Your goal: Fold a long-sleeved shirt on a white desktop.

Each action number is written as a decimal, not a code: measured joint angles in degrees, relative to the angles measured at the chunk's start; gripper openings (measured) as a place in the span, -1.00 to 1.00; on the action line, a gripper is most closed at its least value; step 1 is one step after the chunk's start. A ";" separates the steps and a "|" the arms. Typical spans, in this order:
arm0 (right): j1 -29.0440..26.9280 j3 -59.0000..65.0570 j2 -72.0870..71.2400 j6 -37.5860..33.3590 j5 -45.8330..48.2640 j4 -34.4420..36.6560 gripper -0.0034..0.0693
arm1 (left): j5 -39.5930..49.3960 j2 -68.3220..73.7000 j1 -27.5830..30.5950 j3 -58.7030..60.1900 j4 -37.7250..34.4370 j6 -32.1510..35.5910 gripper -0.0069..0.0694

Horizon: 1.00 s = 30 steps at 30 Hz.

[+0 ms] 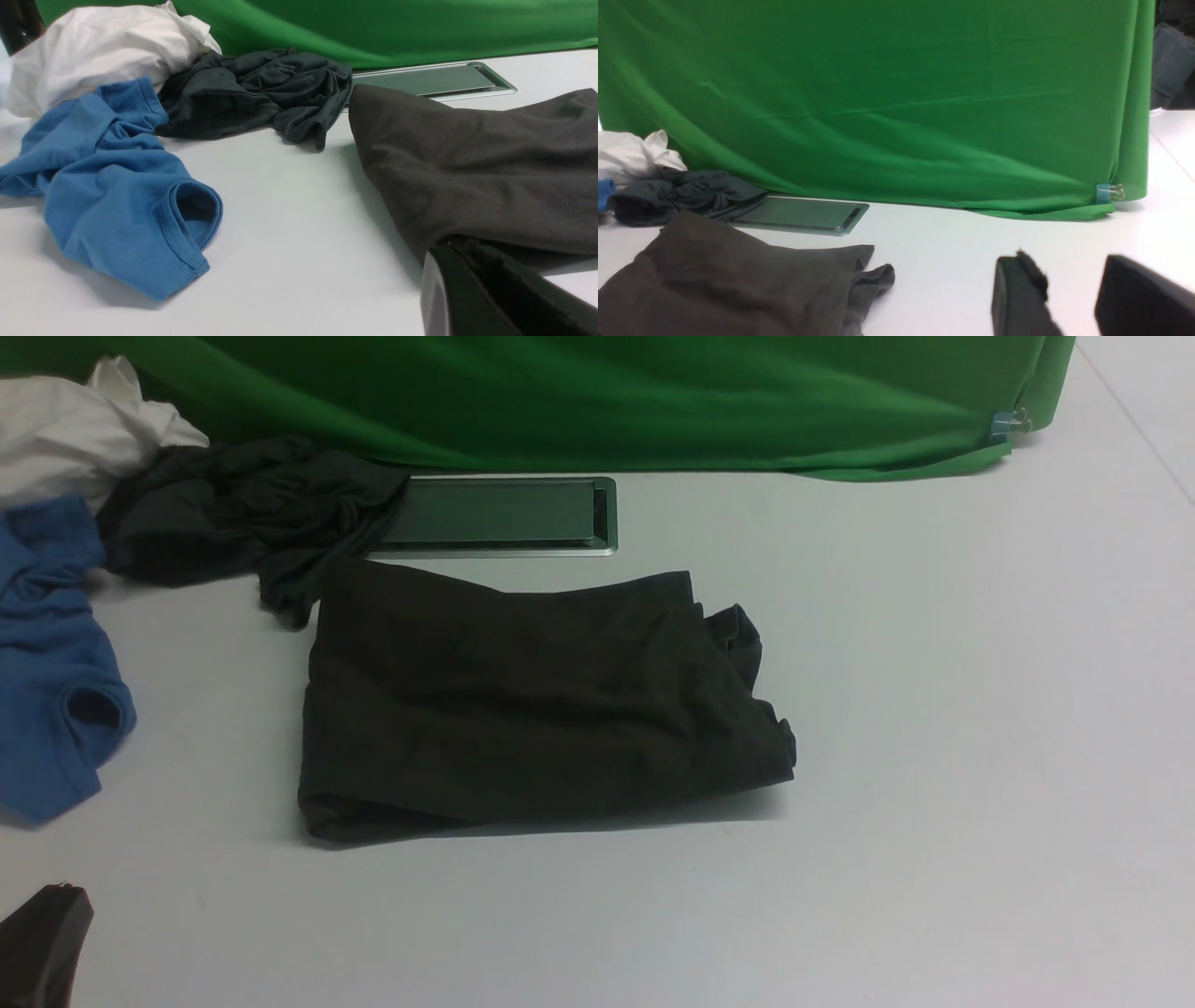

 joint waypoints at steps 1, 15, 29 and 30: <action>-0.84 0.00 0.00 -0.96 0.00 -1.27 -0.25 | 0.00 0.00 0.00 0.00 0.00 0.00 -0.77; -14.38 2.46 -4.22 -2.87 1.75 -11.51 -0.25 | -0.05 0.00 0.00 0.00 0.00 0.00 -0.77; -16.30 11.42 -4.98 7.99 3.21 -11.31 -0.25 | -0.13 0.00 0.00 0.00 0.00 0.00 -0.77; -16.30 11.42 -4.98 8.29 3.21 -11.31 -0.25 | -0.13 0.00 0.00 0.00 0.00 0.00 -0.77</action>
